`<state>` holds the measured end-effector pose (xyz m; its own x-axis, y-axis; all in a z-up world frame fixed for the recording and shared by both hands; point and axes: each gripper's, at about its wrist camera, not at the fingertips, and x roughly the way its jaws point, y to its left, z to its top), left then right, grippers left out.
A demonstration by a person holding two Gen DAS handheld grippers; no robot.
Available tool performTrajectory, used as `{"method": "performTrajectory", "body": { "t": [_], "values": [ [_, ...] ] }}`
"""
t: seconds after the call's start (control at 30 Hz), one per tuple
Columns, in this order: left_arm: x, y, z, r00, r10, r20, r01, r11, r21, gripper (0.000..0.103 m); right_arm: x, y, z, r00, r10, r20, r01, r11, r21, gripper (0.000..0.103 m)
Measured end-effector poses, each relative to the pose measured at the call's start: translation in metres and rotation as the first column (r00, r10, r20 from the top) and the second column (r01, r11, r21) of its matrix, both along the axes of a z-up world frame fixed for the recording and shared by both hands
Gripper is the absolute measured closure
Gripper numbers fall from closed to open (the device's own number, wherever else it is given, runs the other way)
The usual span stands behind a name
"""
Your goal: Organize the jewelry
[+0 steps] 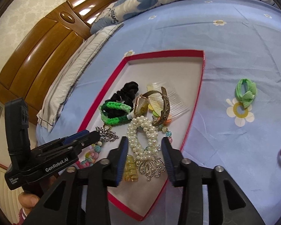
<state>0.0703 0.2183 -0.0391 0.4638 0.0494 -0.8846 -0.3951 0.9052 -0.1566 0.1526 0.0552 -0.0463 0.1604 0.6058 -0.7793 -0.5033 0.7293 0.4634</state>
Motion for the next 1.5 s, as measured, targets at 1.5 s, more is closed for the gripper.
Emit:
{"method": "performTrajectory", "body": {
  "t": [1.5],
  "values": [
    [-0.073,-0.034,0.060,0.994,0.023,0.111,-0.041,0.987,0.157,0.017,-0.075,-0.042,0.064,0.951,0.045,0.307,-0.062,0.997,0.046,0.020]
  ]
}}
